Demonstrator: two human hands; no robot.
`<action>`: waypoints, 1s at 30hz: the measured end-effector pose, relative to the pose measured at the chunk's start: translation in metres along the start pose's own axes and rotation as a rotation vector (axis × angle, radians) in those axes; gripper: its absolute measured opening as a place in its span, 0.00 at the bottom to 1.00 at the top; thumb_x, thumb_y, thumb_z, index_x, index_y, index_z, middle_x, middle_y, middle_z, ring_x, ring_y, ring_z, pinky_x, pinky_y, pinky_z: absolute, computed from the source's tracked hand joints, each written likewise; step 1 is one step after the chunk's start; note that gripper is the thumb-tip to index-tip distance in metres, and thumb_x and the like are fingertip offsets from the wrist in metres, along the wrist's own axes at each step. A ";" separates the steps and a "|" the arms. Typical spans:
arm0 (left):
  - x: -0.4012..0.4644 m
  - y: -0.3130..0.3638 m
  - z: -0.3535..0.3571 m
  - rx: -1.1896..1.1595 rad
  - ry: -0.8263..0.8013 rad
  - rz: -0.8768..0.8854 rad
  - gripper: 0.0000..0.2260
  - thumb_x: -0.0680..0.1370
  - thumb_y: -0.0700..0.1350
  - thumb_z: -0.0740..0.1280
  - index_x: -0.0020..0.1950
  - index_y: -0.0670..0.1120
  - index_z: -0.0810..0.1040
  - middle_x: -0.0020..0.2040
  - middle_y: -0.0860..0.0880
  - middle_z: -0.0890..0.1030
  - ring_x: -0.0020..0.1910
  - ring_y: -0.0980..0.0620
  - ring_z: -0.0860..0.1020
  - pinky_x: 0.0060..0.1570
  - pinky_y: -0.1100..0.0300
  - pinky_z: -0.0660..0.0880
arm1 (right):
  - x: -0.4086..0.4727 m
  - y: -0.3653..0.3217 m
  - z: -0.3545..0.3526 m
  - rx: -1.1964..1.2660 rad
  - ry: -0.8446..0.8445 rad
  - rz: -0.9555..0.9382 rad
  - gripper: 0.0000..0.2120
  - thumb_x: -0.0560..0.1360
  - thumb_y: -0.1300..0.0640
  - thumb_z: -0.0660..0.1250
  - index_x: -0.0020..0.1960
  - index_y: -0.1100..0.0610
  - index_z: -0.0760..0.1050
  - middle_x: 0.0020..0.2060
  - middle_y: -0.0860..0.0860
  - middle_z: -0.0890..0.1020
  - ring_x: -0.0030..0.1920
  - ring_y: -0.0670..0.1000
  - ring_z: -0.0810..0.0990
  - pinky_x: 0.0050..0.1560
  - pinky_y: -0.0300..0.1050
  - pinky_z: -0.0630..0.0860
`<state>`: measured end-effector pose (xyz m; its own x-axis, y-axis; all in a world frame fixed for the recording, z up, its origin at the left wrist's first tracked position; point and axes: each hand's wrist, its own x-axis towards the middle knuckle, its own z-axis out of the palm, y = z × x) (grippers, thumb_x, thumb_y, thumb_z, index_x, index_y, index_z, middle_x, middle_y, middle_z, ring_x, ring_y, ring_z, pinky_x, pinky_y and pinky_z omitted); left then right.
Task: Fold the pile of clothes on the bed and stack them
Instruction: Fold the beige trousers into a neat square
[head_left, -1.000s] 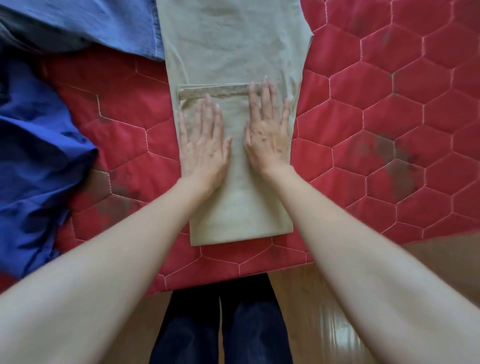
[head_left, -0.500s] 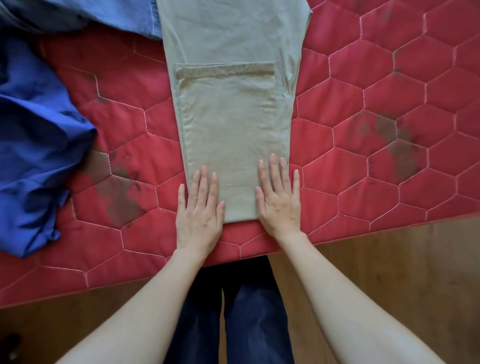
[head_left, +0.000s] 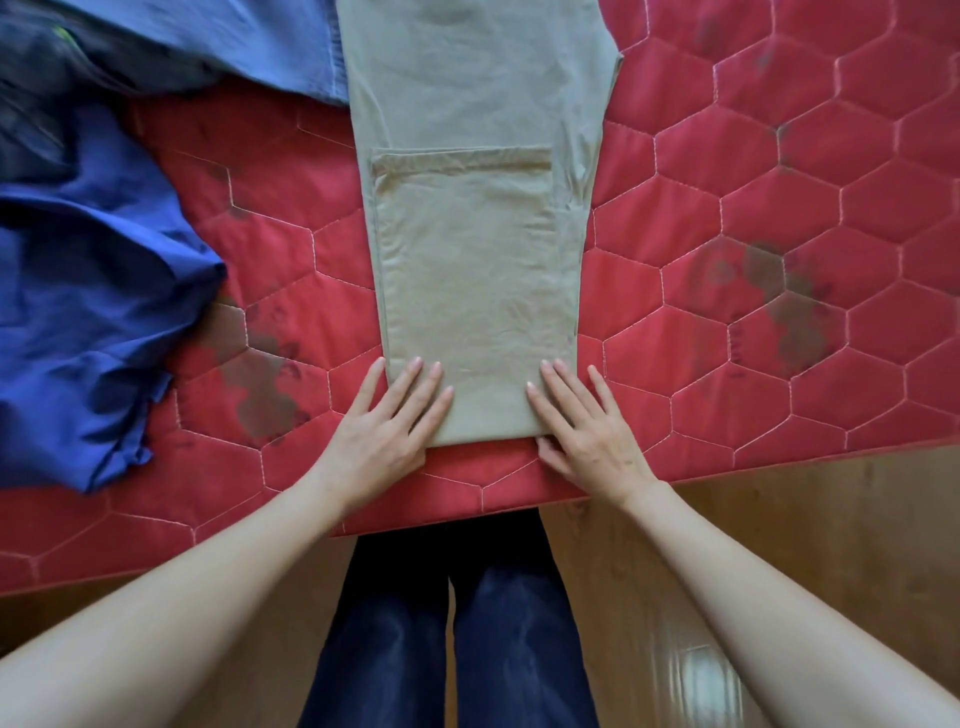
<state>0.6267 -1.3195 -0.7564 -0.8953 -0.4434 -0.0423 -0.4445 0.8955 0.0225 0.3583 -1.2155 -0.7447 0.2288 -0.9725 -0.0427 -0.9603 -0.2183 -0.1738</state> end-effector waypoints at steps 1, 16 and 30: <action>0.000 -0.001 -0.003 -0.010 0.036 0.020 0.22 0.74 0.39 0.61 0.68 0.41 0.74 0.69 0.39 0.73 0.68 0.38 0.71 0.63 0.34 0.68 | 0.000 0.001 -0.002 -0.002 0.046 -0.029 0.23 0.70 0.63 0.68 0.65 0.64 0.76 0.66 0.62 0.74 0.68 0.61 0.72 0.63 0.65 0.71; 0.006 -0.022 -0.094 -0.605 0.330 -0.430 0.09 0.77 0.38 0.62 0.48 0.37 0.82 0.44 0.45 0.83 0.45 0.49 0.81 0.63 0.44 0.71 | 0.041 0.016 -0.111 0.586 0.133 0.322 0.12 0.68 0.70 0.74 0.50 0.59 0.84 0.51 0.52 0.84 0.58 0.53 0.81 0.58 0.53 0.78; 0.001 -0.038 -0.301 -0.901 0.520 -0.580 0.08 0.71 0.36 0.75 0.48 0.42 0.81 0.41 0.52 0.82 0.38 0.56 0.80 0.38 0.63 0.78 | 0.056 -0.004 -0.294 0.773 0.244 0.225 0.06 0.69 0.65 0.75 0.45 0.60 0.83 0.41 0.47 0.85 0.42 0.45 0.83 0.43 0.47 0.80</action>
<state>0.6345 -1.3654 -0.4567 -0.3656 -0.9219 0.1280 -0.4600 0.2985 0.8362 0.3281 -1.2929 -0.4567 -0.0808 -0.9959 0.0412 -0.5785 0.0132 -0.8156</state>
